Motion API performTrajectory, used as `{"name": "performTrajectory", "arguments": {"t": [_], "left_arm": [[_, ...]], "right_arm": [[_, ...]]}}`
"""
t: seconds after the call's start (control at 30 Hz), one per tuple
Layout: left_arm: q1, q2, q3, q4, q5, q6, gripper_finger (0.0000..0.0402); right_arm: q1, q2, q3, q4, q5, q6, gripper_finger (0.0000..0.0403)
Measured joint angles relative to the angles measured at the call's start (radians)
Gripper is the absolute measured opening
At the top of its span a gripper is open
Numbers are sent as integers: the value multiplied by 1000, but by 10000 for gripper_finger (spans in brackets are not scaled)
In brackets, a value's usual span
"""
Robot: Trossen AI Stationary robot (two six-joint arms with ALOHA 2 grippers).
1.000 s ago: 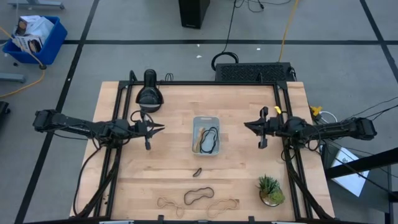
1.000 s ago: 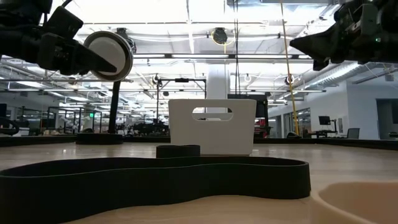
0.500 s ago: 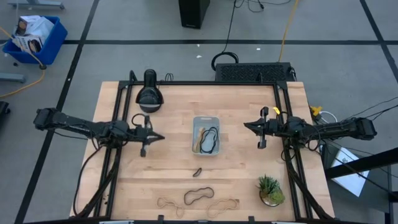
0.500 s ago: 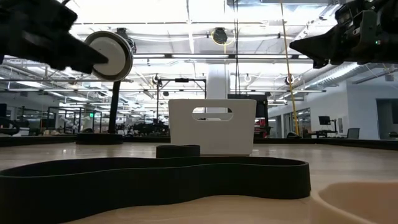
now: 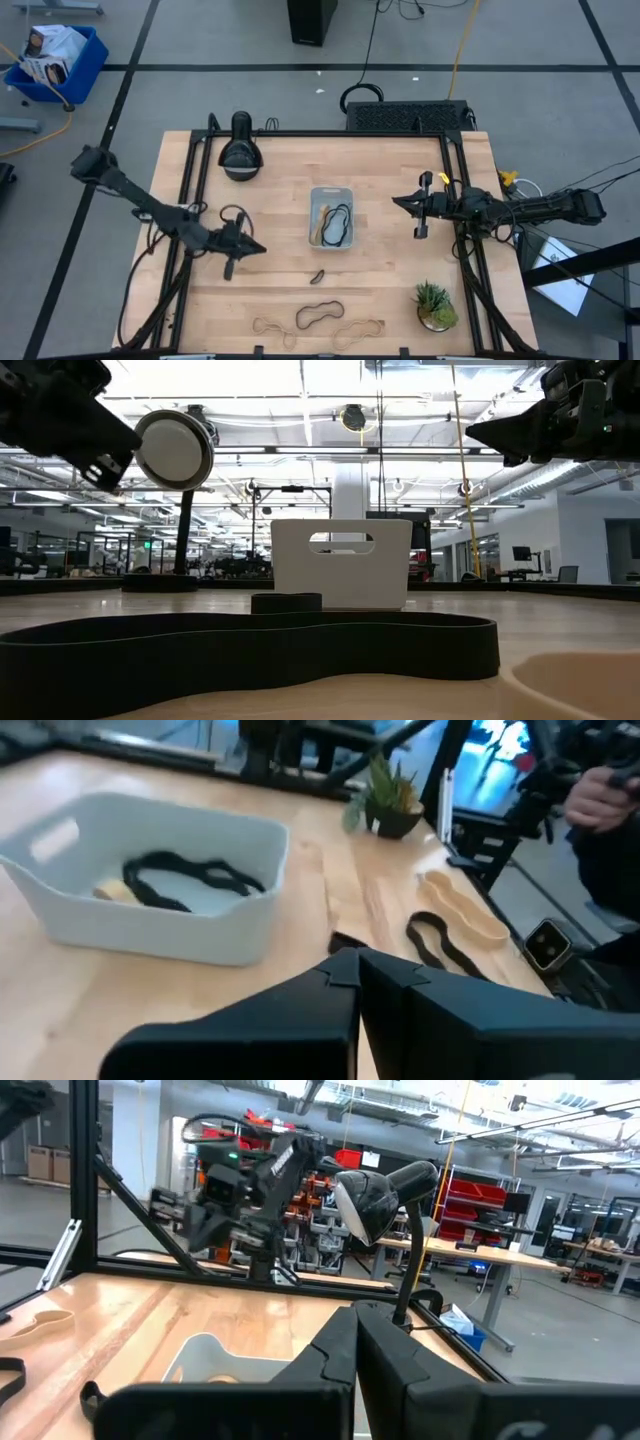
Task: Pick and place rubber bands into bin
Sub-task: Put the left large brown rubber band into the gray bin
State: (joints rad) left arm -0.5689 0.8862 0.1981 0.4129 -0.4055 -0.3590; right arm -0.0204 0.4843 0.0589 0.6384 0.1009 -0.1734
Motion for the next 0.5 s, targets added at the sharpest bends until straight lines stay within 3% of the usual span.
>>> {"name": "performTrajectory", "arguments": {"t": [0.13, 0.27, 0.5], "left_arm": [[-113, 184, 144, -48, -80, -36, 7], [-188, 355, 359, -242, -106, -91, 12], [-236, 585, 684, -676, 3, -323, 61]], "right_arm": [[0, 0, 0, 0, 0, 0, 0], [0, 0, 0, 0, 0, 12, 0], [0, 1, 0, -1, -1, 57, 0]]}}
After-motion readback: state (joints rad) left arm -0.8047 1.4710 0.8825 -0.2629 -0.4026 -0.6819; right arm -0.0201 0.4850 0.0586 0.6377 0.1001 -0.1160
